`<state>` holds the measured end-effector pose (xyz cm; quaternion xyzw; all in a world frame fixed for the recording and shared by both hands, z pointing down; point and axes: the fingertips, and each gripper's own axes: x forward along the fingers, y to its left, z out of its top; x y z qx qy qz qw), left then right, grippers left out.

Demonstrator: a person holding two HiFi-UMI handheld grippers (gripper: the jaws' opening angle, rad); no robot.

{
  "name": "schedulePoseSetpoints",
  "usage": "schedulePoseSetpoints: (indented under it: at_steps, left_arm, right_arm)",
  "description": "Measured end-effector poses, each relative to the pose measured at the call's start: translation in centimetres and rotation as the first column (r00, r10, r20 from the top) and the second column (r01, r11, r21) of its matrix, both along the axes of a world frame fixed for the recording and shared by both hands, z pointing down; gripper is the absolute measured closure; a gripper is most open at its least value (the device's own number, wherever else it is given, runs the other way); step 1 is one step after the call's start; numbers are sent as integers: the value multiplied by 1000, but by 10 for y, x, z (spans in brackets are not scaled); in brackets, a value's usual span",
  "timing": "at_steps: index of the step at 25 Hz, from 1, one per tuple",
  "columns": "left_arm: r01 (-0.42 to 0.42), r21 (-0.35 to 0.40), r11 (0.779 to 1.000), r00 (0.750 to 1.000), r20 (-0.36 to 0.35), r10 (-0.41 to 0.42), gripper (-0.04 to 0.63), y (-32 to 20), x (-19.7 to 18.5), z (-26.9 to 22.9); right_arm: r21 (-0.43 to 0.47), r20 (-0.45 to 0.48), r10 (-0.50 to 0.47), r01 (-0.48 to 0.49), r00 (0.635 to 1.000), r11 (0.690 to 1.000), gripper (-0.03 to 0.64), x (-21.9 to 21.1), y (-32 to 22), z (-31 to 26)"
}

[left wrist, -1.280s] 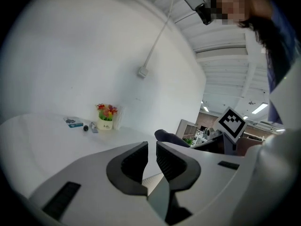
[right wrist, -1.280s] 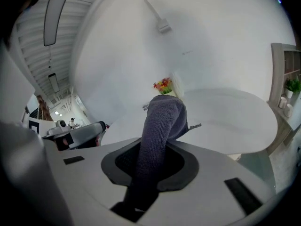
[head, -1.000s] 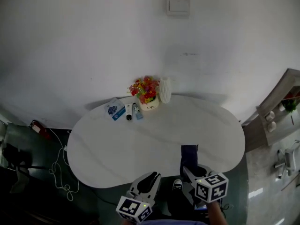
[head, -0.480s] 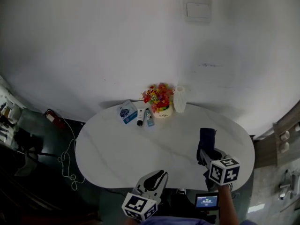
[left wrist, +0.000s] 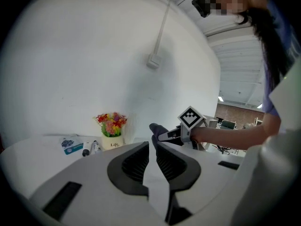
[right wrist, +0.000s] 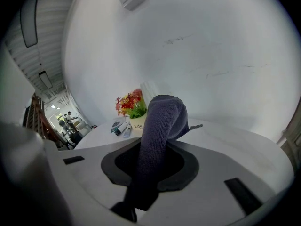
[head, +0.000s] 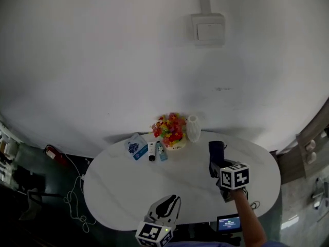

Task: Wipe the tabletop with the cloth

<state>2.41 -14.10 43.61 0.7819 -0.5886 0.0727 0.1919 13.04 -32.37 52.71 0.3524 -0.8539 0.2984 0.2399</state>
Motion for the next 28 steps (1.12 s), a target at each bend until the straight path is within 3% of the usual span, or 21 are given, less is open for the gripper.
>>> schedulePoseSetpoints:
  at_steps: [8,14,20,28]
  left_arm:
    - [-114,-16,993,991,-67,113,537,-39,-8,11]
    - [-184,-33,982,981,-70,182,537,-47,-9,19]
    - [-207,-37,978,974,-102,202,537,-54,-10,19]
    - [-248,-32,968,966,-83,245,537,-54,7,16]
  right_arm:
    - [-77,-110,-8,-1,994,997,534,-44,-40,52]
    - [-111,-228,-22,-4,973,994,534,-42,-52,93]
    - [-100,-316,47,-83,948,992,534,12,-63,105]
    - [-73,-398,187,-234,898,970,534,135,-61,106]
